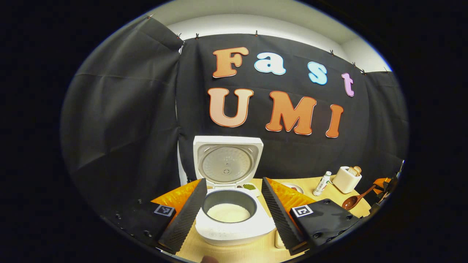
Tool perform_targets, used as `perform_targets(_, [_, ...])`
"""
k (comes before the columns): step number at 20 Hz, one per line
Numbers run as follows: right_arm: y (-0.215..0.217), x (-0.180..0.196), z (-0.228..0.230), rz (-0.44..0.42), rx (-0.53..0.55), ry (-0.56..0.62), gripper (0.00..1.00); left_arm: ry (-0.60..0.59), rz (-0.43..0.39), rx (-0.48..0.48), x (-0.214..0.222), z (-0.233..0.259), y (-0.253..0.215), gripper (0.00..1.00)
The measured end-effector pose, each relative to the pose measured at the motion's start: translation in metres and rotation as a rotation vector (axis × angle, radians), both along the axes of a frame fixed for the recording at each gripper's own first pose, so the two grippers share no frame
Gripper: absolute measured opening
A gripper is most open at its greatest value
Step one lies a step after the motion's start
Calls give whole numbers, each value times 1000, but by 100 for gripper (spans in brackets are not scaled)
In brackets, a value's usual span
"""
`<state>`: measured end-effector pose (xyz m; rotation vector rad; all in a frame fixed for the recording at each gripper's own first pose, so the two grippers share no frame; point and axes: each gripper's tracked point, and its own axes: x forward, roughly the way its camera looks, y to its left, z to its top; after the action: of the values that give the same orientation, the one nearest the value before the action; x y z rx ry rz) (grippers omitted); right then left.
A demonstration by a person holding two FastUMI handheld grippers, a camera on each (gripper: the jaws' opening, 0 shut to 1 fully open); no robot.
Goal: Close the left gripper, press the button to open the rice cooker; take a wooden spoon from the chopstick holder with the right hand, scoop a spoonful of rice and pour it into the rice cooker, then put the wooden spoon back into the chopstick holder.
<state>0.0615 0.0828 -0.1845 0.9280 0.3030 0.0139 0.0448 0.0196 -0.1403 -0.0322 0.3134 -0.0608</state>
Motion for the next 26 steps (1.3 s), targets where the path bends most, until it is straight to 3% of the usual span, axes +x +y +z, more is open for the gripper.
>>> perform_targets(9, [-11, -10, -43, 30, -227, 72, 15, 25, -18, 24, 10, -10, -20, 100])
perform_targets(10, [-7, -11, -46, 40, -249, 75, 10, 30, -15, 26, 10, -13, -20, 100])
perform_targets(11, [-4, -11, -49, 50, -275, 78, 15, 36, -12, 28, 11, -15, -19, 100])
perform_targets(18, [25, -11, -73, 159, -535, 82, 19, 53, 13, 31, 14, -21, -9, 100])
perform_targets(22, [27, -13, -77, 194, -645, 109, 29, 47, 26, 20, 15, -18, -3, 100])
perform_targets(24, [28, -13, -71, 194, -672, 107, 41, 39, 31, 18, 17, -15, 1, 100])
perform_targets(26, [20, -15, -65, 175, -701, 119, 60, 30, 42, 15, 19, -11, 5, 100])
